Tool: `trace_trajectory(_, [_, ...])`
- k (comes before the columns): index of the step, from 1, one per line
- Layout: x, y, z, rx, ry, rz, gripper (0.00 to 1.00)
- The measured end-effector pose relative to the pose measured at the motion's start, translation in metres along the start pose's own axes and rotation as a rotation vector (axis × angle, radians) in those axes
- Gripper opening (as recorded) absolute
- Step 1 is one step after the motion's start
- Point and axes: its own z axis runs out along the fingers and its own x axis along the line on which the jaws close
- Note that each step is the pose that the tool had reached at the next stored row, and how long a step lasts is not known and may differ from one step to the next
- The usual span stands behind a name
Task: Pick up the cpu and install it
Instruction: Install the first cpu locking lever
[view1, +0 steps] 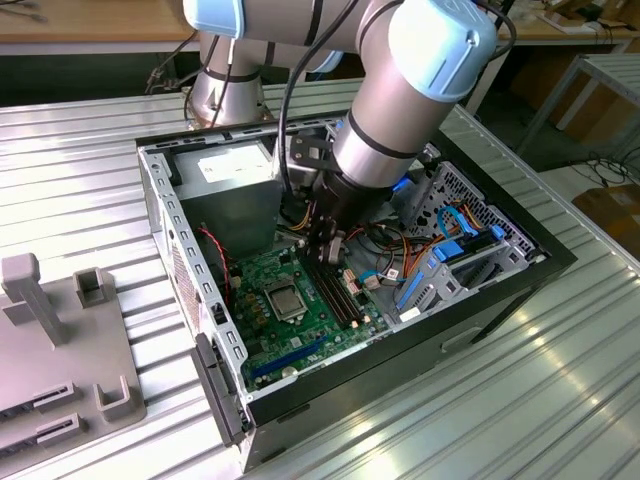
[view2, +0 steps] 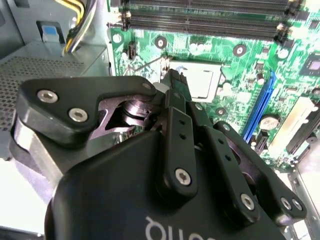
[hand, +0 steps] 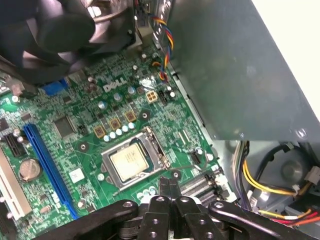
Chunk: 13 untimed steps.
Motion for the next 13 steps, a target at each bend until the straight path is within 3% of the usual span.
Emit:
trace_trajectory(4, [-0.0082,-0.0075,0.0008,-0.0015,-0.0028,0.0,0.11])
trace_trajectory(13, [-0.0092,-0.0079,0.0012,-0.0015,-0.003,0.0,0.11])
